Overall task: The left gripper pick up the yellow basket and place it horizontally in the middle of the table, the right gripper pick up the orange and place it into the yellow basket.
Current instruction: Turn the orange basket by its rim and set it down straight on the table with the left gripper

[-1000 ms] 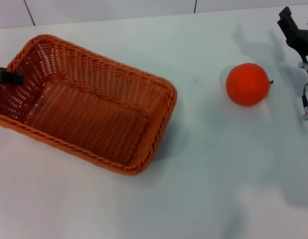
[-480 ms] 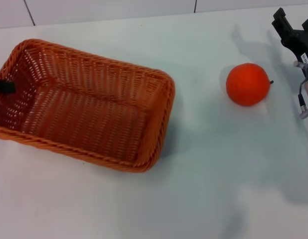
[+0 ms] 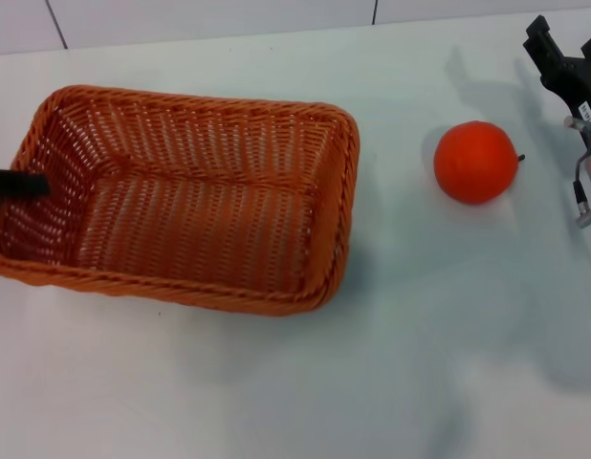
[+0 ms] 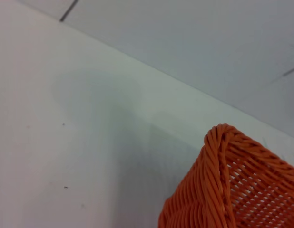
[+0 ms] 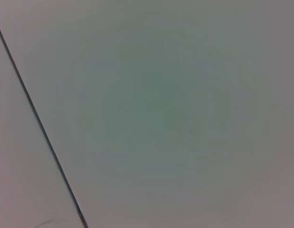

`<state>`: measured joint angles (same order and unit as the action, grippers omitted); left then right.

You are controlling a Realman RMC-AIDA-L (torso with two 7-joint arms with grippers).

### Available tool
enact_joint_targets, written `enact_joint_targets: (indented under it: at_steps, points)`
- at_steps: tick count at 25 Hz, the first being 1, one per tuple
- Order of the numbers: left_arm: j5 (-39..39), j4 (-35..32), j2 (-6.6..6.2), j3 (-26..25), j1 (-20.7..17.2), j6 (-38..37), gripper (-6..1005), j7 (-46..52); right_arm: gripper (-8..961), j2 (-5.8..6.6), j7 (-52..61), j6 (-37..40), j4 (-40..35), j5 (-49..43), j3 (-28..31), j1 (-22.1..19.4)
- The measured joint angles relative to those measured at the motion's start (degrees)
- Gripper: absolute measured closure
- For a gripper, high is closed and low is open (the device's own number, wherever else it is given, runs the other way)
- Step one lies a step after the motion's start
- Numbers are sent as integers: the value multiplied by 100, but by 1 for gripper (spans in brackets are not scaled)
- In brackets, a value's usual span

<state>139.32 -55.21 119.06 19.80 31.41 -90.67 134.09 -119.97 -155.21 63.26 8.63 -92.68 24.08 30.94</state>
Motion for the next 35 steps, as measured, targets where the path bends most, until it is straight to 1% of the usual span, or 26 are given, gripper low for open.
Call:
enact_joint_targets:
  at_steps: [1,2,3,4,5,7,14,18,29,34,35]
  points:
    - [-19,-43,82,1,-49,67,833,11,69,0,0,-14,-1,-2,0,0]
    - [-19,-43,82,1,-49,67,833,11,70,0,-1,-27,-4,-4,0,1]
    - [-51,-124,225,2,-127,253,833,31,71,0,-3,-47,-4,-4,2,2]
    - [-72,-152,288,1,-156,343,833,40,72,0,-5,-71,-7,-3,4,7]
    - [-139,-183,392,-8,-215,527,833,52,72,3,-7,-102,-10,0,6,15]
    - [-279,-177,466,-12,-294,664,833,54,74,7,-6,-135,-11,2,10,34]
    - [-766,259,536,125,-574,928,833,-43,80,9,-19,-204,-22,9,10,52]
    - [-1192,463,539,128,-705,981,833,-180,83,9,-18,-267,-21,0,-5,53]
    - [-1568,485,556,281,-862,984,833,-201,92,9,-13,-241,-15,-10,-39,16]
    - [-1825,481,554,287,-961,947,813,-196,96,9,-11,-232,1,-14,-39,-1]
    - [-1828,485,550,287,-971,939,771,-184,97,8,-10,-230,3,-14,-38,-1]
